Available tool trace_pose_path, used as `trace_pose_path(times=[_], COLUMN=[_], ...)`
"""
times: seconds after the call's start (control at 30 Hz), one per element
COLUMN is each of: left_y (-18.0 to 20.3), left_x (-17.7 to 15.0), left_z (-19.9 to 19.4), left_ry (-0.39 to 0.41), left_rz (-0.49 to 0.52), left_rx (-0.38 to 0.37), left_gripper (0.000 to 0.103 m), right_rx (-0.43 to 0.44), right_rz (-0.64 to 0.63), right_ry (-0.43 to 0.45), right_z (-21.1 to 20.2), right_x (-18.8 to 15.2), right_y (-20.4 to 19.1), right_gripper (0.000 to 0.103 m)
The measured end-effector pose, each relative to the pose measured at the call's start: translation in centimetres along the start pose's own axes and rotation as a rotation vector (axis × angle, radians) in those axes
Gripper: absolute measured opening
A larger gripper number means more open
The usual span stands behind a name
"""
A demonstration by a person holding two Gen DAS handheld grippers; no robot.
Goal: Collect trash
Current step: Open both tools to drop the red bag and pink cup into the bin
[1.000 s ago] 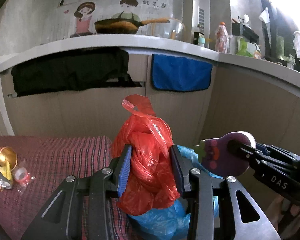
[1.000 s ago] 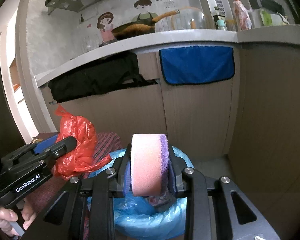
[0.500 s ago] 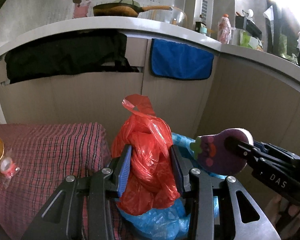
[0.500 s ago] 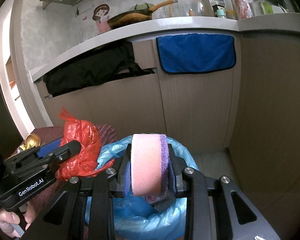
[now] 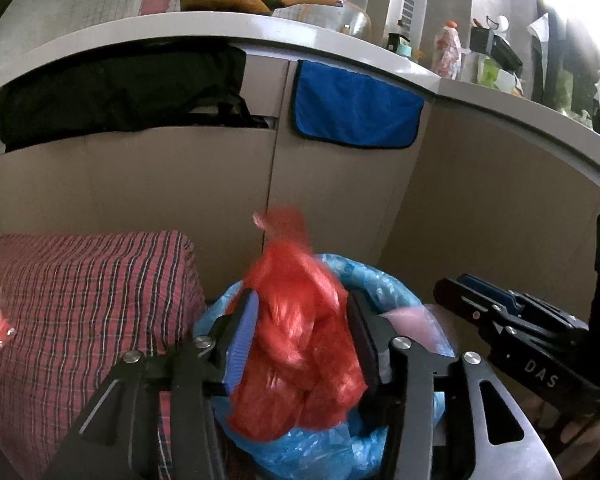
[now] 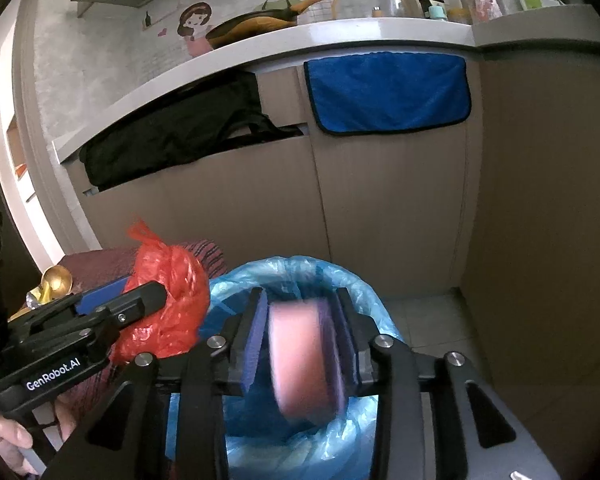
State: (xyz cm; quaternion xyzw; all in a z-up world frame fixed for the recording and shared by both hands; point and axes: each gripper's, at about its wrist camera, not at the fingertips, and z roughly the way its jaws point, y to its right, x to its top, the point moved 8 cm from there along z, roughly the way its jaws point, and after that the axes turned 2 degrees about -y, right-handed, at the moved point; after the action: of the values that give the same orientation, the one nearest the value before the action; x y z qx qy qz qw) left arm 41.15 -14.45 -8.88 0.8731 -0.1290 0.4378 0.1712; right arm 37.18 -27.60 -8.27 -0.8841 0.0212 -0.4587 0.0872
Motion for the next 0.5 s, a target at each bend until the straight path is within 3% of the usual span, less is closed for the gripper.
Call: trace_pose_path(times=[0.27, 0.5], left_y=[-0.8, -5.9], left_x=[0.9, 1.5], left_z=[-1.8, -6.7], left_ry=[0.019, 0.063], left_rz=[-0.026, -0.072], left_rx=[-0.018, 0.086], left_gripper=[0.049, 0.049], right_rx=[-0.008, 0.008], right_rz=[-0.028, -0.077], right_ry=[0.012, 0.038], right_z=[-0.6, -2.3], right_x=[0.5, 1.7], right_y=[-0.9, -3.7], right_gripper=[0.037, 0.037])
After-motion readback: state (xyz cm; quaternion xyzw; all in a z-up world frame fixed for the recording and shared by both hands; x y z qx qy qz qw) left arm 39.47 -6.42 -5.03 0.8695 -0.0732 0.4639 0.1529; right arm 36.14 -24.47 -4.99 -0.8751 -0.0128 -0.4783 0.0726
